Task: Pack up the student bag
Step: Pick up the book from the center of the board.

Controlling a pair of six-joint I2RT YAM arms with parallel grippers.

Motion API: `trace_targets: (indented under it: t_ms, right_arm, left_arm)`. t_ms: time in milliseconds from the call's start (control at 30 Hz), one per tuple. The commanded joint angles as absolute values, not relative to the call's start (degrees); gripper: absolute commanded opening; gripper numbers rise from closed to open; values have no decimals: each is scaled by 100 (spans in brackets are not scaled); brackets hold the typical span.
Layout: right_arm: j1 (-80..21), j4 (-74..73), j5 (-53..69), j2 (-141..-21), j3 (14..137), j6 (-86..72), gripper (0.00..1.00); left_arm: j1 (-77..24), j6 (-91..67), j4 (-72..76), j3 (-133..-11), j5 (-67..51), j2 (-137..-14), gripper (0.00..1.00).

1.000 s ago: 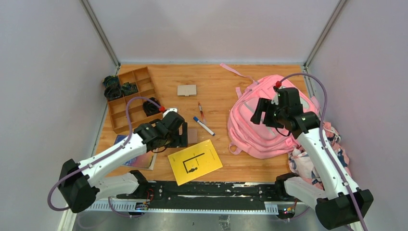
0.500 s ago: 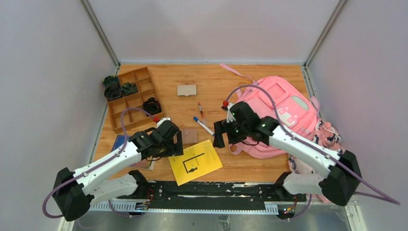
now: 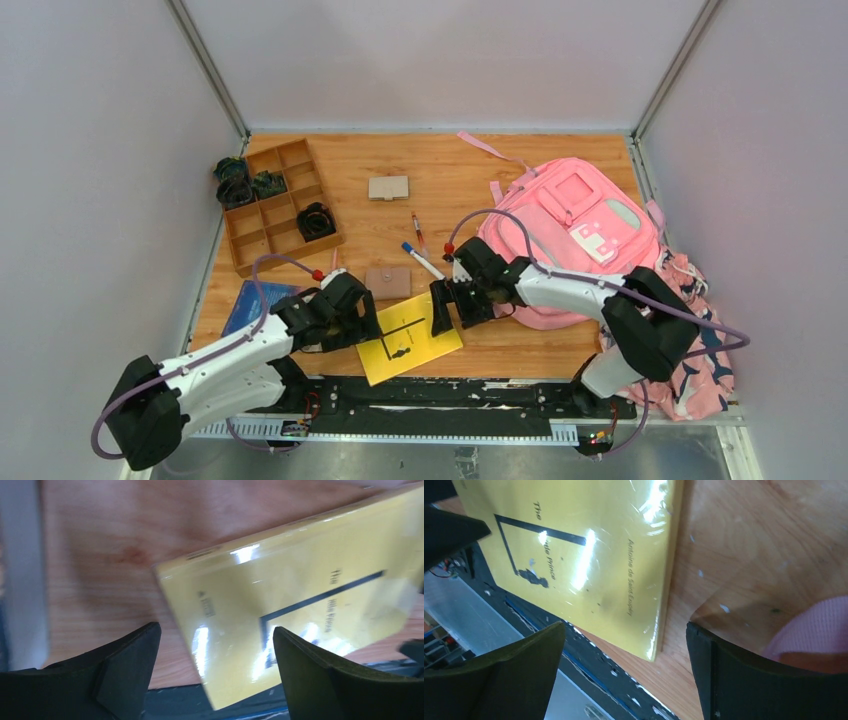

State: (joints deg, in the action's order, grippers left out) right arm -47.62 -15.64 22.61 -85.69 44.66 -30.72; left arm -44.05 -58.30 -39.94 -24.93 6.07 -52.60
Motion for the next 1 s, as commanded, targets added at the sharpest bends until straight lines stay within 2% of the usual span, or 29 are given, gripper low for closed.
trace_targets:
  t_ms: [0,100,233,533,700,867,967]
  right_arm:
    - [-4820,-1047,2406,-8995,4539,-3235,95]
    - [-4825,-857,2684,-9194,4596,-3388,90]
    - [-4858,-801,2847,-9005,4587,-3535,71]
    - [-4860,-1084,3118,-8256,4714,-3648,35]
    - [-4858,-1030,3181,-7869,4760,-3912,21]
    - [-4852,-1076,3164,-7696,4840,-3970,2]
    - [-4852,-1058,3238,-7625,4831,-3999,0]
  left_arm:
    - [-4403,-6175,-2569,-1945,38,-5420,90]
    - [-4403,-6183,-2396,-1944,-94,-5429,89]
    - [-4403,-6142,-2314,-2072,-283,-5208,88]
    - [-4403,-6132,-2459,-2167,-231,-4764,87]
    - [-4403,-6082,-2314,-2123,-330,-4968,86]
    - [-4403,-6084,-2119,-2142,-410,-4966,78]
    - [-4403,-6060,-2085,-2168,-401,-4872,65]
